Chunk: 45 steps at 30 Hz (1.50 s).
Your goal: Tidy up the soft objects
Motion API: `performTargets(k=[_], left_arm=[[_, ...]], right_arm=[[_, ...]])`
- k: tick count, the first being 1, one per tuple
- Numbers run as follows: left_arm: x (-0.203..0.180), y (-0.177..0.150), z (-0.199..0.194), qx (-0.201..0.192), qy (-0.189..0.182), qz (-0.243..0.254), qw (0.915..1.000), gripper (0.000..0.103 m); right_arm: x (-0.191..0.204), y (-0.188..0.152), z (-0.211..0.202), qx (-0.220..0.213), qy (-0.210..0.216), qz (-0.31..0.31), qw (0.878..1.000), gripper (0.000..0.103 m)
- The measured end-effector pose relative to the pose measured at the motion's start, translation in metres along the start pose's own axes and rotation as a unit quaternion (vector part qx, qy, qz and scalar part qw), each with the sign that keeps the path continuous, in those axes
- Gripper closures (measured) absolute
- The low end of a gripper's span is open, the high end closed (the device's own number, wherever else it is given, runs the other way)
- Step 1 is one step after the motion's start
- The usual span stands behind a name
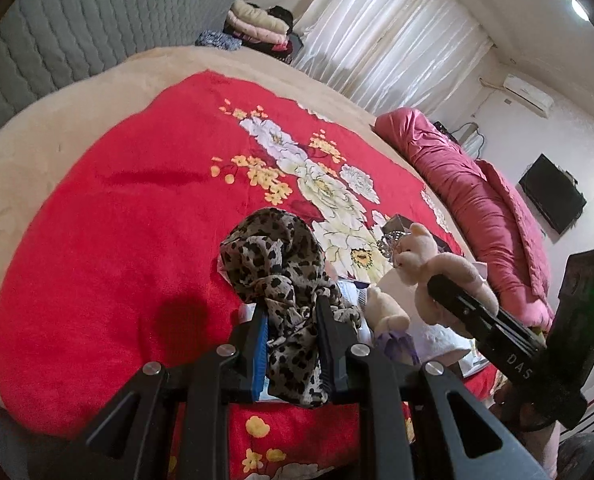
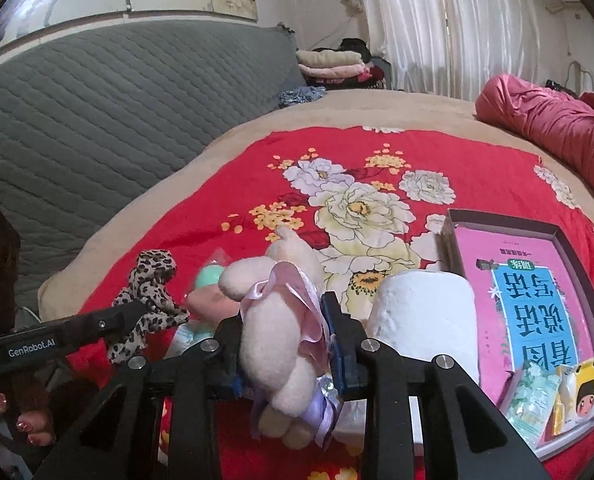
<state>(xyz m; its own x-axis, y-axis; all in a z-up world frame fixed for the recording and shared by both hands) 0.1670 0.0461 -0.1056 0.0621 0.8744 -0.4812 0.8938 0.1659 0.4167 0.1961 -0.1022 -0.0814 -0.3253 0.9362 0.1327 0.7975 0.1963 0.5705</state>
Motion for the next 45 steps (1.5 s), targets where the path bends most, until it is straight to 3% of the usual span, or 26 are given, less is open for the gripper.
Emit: performTargets(k=[29,45], left_arm=[[-0.103,-0.045,0.004,0.018,0.064,0.118,0.9908,0.081],[-0.166,-0.071,0.016,0.035,0.05,0.173,0.9831,0.081]], right_arm=[[-0.038,-0.024,-0.069,-0.047,0.016,0.047,0.998,0.071],[-0.108,-0.044,-0.106,-0.081,-0.028,0.114,0.99,0.071]])
Point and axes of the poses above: each gripper's, at about its wrist camera, not at the fingertips, and z roughly the way its jaws point, x to its left, y to its top, the point moved 10 cm from there along z, roughly the way its jaws point, and after that the axes turned 15 degrees about x, right-handed, at the moved point
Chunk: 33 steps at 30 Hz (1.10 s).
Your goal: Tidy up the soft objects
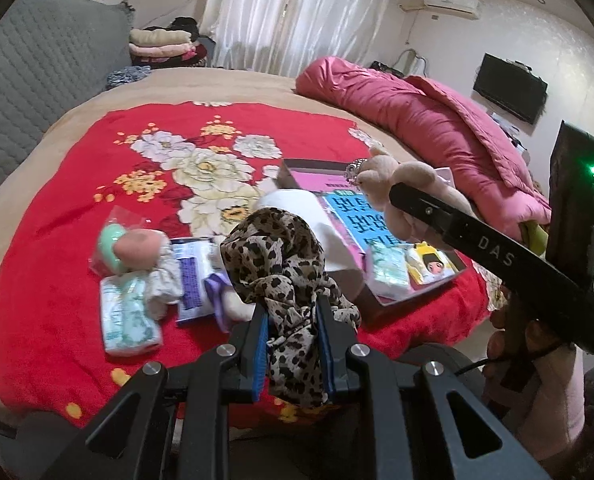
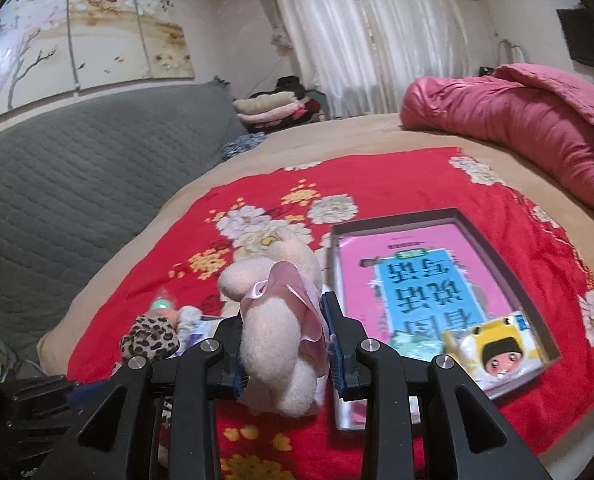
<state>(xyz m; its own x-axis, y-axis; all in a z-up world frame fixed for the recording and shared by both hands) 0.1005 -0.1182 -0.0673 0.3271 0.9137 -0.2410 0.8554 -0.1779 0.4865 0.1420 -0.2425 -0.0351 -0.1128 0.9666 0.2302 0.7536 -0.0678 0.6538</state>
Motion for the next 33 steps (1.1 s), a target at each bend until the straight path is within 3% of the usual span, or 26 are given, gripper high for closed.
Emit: performTargets(k=[12,23,33], left_arm=[[-0.051,0.019,0.012,0.006,-0.012,0.038,0.9992,0.081],[-0.07,0.044,0.015,-0.002,-0.019,0.045,0.9988,0.081],[-0.093,0.046,0.043,0.021,-0.01,0.078,0.9967,0.081]], right_arm=[[-0.049,-0.003,-0.02,-0.024,-0.025,0.054,0.998,0.071],[-0.076,-0.003,-0.027,-0.034,-0.044,0.088,0.995,0.071],[-0.11,-0.007,-0.031,-0.041,-0.069,0.124,0.989,0.071]])
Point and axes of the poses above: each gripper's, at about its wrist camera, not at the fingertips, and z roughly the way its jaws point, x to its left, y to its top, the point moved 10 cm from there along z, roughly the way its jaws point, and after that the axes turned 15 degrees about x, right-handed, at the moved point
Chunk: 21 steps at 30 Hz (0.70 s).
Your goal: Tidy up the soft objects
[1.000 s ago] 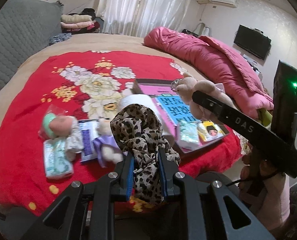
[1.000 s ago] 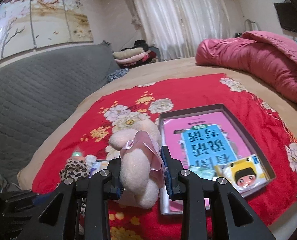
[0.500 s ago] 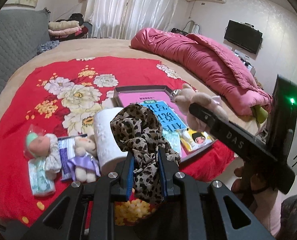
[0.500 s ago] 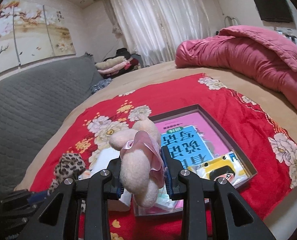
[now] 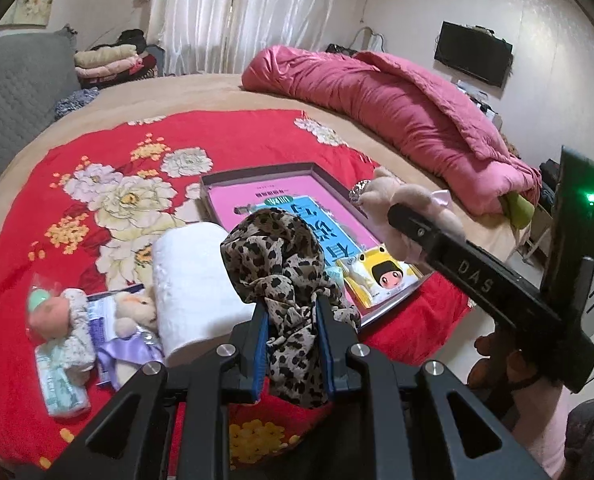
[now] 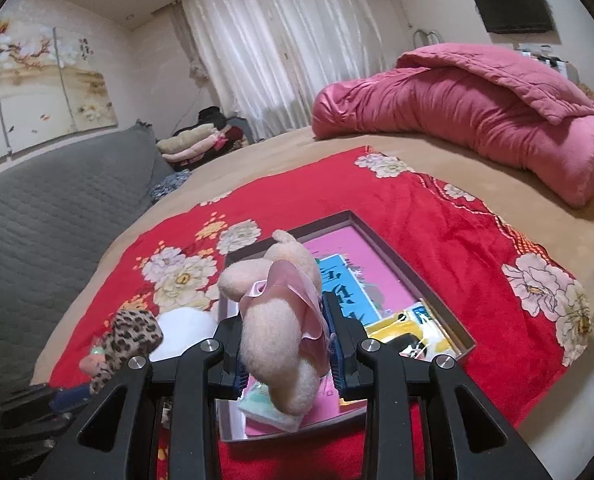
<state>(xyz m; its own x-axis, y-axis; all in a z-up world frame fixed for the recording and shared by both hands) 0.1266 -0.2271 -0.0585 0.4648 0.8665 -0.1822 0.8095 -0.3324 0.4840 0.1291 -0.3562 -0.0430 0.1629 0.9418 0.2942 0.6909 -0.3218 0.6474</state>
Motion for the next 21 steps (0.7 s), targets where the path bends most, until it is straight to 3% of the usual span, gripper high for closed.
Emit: performTargets(k=[10,21], left_arm=[[-0.019,0.012,0.028,0.02,-0.01,0.018,0.9996,0.081],[-0.034,0.019,0.063,0.046,-0.008,0.033,0.9984,0.081]], right_arm=[[-0.024,0.003,0.006,-0.002,-0.017,0.019,1.0,0.07],[-0.046,0.005,0.013,-0.006,-0.073,0.001,0.997,0.07]])
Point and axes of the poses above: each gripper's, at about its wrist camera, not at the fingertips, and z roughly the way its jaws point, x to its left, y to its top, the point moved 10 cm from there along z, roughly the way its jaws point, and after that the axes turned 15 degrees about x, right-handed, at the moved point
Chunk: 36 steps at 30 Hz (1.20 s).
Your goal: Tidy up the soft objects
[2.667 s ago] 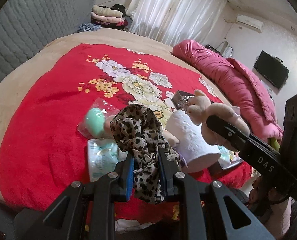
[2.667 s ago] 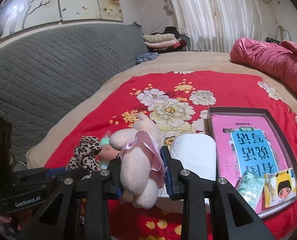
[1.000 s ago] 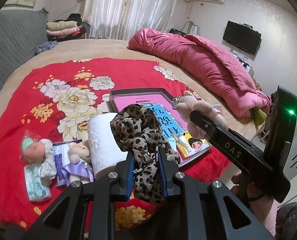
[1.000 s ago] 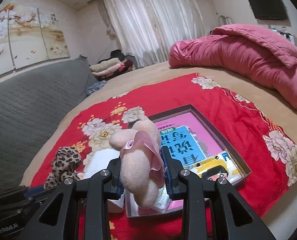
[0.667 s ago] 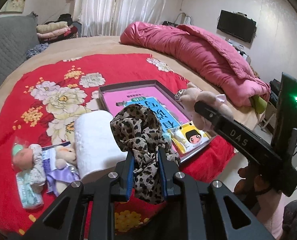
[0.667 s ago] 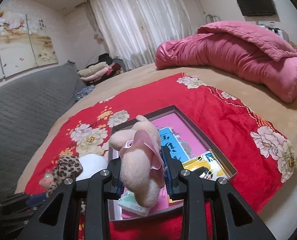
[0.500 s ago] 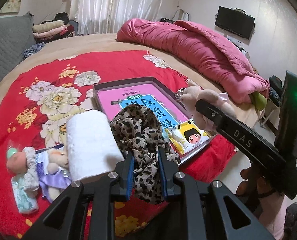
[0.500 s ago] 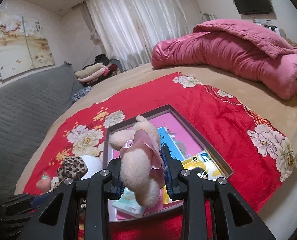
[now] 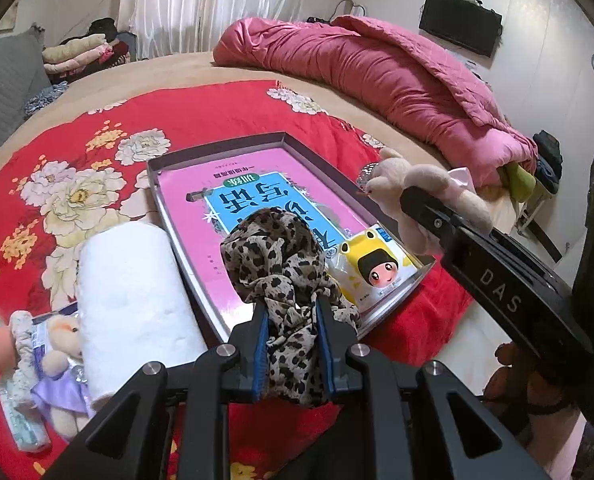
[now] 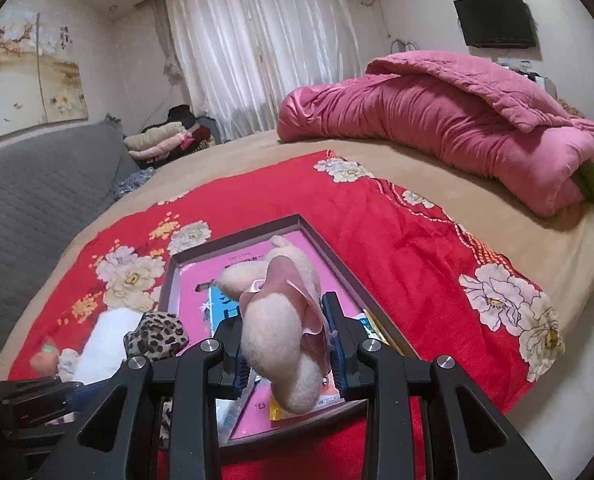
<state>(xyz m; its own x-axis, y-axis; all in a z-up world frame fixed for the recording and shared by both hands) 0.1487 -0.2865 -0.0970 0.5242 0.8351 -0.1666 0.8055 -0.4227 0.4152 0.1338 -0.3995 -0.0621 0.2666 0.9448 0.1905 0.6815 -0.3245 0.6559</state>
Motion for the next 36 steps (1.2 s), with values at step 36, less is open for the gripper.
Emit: performTargets(k=[36], left_arm=[[0.008,-0.001,0.032,0.03,-0.016,-0.016,0.9993,0.081]], right_arm=[[-0.007,-0.014,0.068,0.09,-0.065,-0.047,0.993,0.067]])
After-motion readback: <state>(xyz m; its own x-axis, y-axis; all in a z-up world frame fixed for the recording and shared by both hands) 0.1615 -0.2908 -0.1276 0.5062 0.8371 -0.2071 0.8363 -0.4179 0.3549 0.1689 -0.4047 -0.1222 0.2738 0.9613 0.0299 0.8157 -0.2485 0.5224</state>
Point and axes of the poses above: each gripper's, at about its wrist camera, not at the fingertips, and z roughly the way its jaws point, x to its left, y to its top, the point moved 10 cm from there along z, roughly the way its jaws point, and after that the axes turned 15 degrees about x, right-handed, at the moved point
